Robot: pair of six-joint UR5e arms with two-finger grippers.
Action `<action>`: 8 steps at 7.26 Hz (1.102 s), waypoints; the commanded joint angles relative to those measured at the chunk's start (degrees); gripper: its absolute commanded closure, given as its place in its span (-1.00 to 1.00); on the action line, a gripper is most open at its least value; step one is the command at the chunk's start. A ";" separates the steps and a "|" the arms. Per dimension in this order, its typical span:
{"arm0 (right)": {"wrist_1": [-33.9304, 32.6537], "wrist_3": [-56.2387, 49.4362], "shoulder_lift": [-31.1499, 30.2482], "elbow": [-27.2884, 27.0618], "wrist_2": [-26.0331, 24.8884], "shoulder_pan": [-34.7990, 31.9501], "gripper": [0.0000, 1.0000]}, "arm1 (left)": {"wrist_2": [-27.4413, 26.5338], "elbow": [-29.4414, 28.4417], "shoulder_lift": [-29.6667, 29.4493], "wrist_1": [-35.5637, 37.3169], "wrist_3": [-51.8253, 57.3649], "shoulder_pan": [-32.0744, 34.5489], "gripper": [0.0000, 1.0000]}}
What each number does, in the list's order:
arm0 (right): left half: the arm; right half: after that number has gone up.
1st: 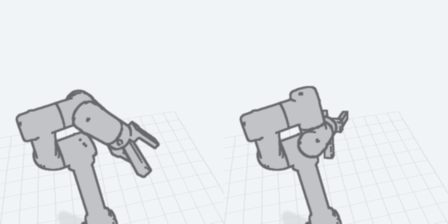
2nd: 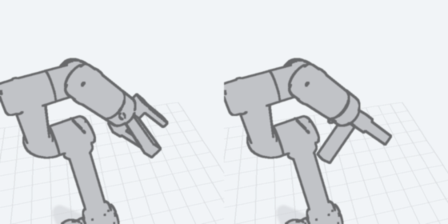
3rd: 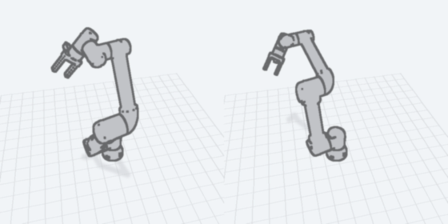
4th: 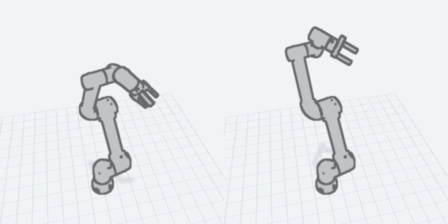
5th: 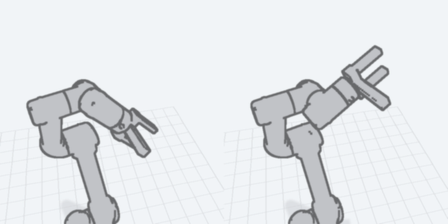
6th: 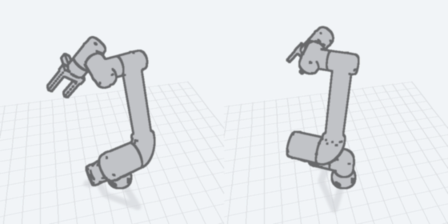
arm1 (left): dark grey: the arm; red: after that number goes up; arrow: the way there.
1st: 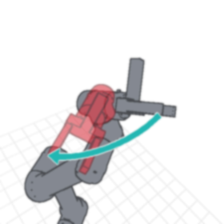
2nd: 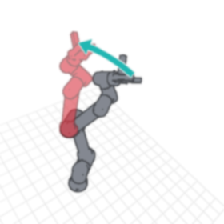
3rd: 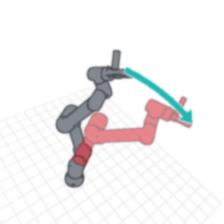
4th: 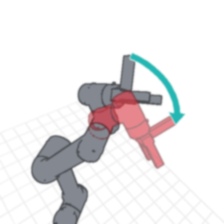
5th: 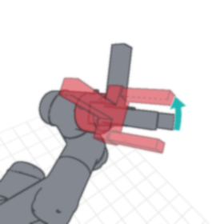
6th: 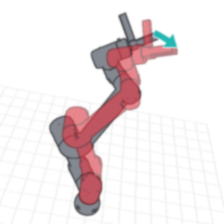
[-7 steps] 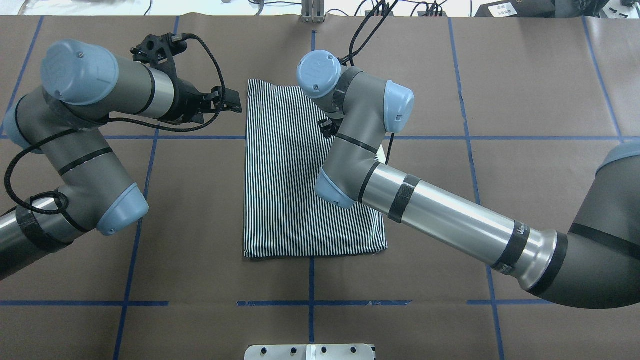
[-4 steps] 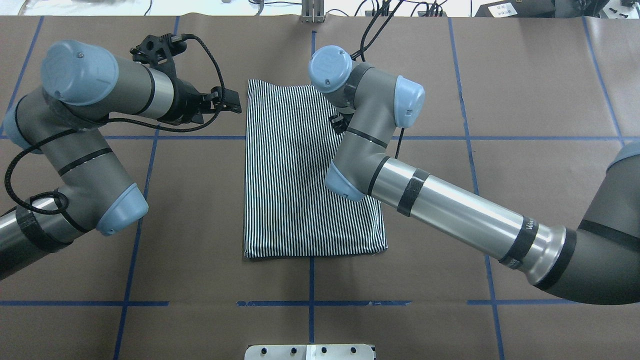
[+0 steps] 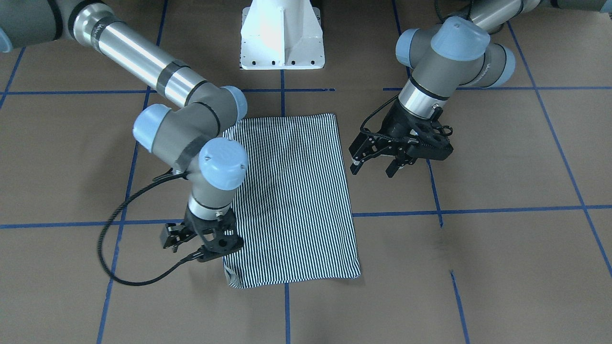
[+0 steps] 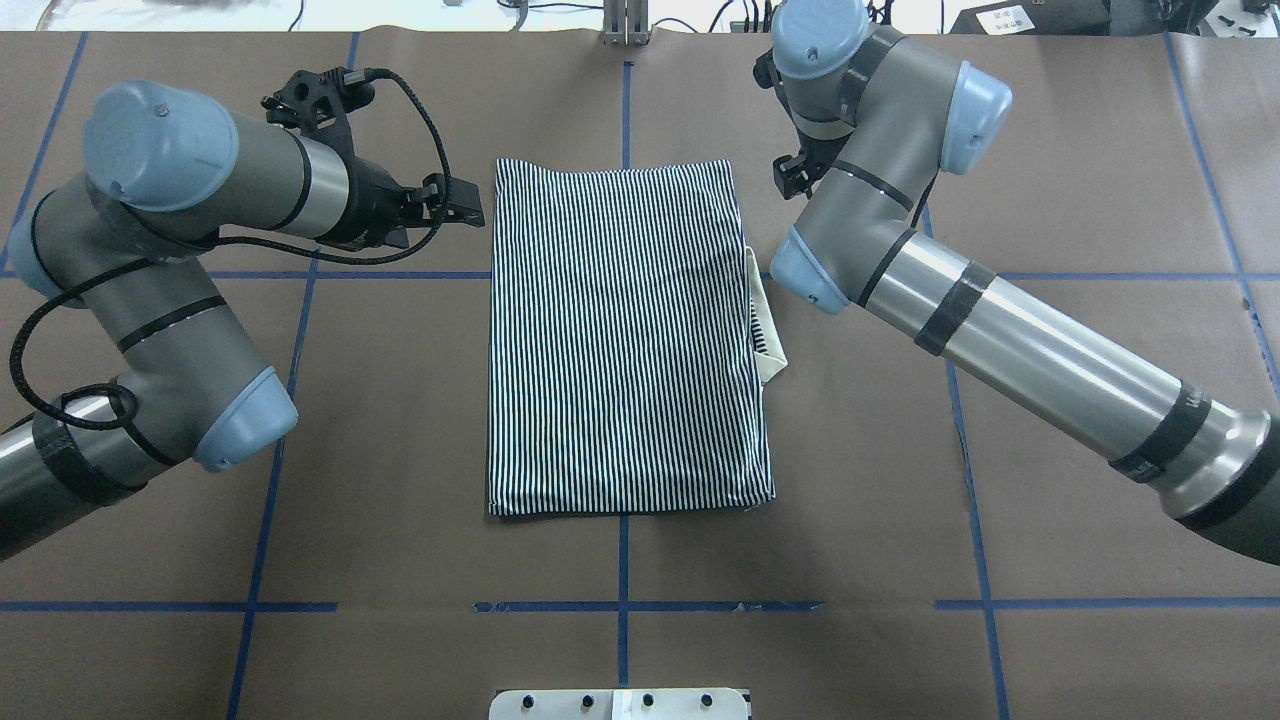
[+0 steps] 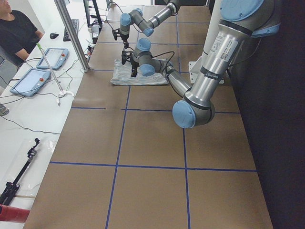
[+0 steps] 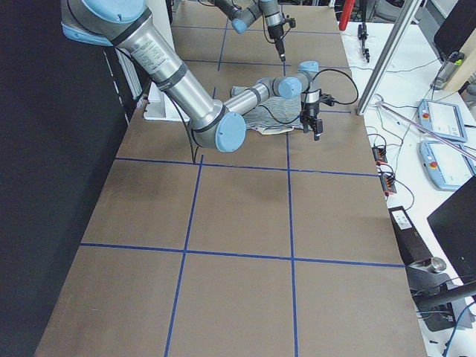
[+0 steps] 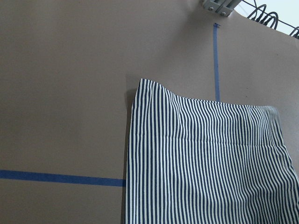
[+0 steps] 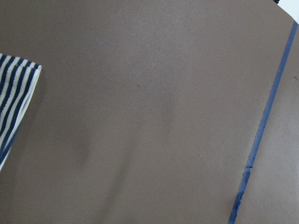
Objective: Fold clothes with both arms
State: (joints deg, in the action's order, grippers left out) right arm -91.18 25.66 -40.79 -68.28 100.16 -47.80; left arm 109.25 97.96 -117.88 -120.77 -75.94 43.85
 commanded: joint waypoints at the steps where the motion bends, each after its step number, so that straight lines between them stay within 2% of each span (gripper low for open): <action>1: 0.56 4.62 1.94 -1.06 5.71 -0.80 -1.00 | 0.00 0.04 0.02 0.19 -0.35 0.01 -1.00; 2: 0.05 9.62 0.46 -6.80 9.57 -0.45 -1.00 | -0.52 -0.66 0.19 0.62 -3.14 -1.03 -1.00; 3: -0.13 14.72 -2.60 -12.00 10.31 1.12 -1.00 | -0.79 0.20 0.71 2.54 -8.56 -3.91 -1.00; 4: -0.14 18.16 -6.98 -17.70 11.19 2.79 -1.00 | -3.31 0.21 0.63 4.04 -17.23 -8.03 -1.00; 5: -0.14 24.55 -9.89 -21.42 11.63 4.37 -1.00 | -5.69 0.39 0.28 6.58 -20.80 -11.47 -1.00; 6: -0.22 26.70 -11.66 -24.15 11.64 5.43 -1.00 | -8.32 3.17 0.19 13.30 -23.53 -14.72 -1.00; 7: -0.14 28.98 -12.55 -25.31 11.55 6.31 -1.00 | -10.78 6.42 0.10 20.68 -26.95 -17.97 -1.00; 8: -0.14 29.61 -12.47 -25.32 11.55 6.40 -1.00 | -12.29 7.50 -0.07 24.93 -31.33 -20.44 -0.99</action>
State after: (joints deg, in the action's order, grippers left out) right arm -91.34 53.38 -52.59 -92.58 111.70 -42.01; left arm 99.40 103.18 -117.76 -102.53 -102.16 26.99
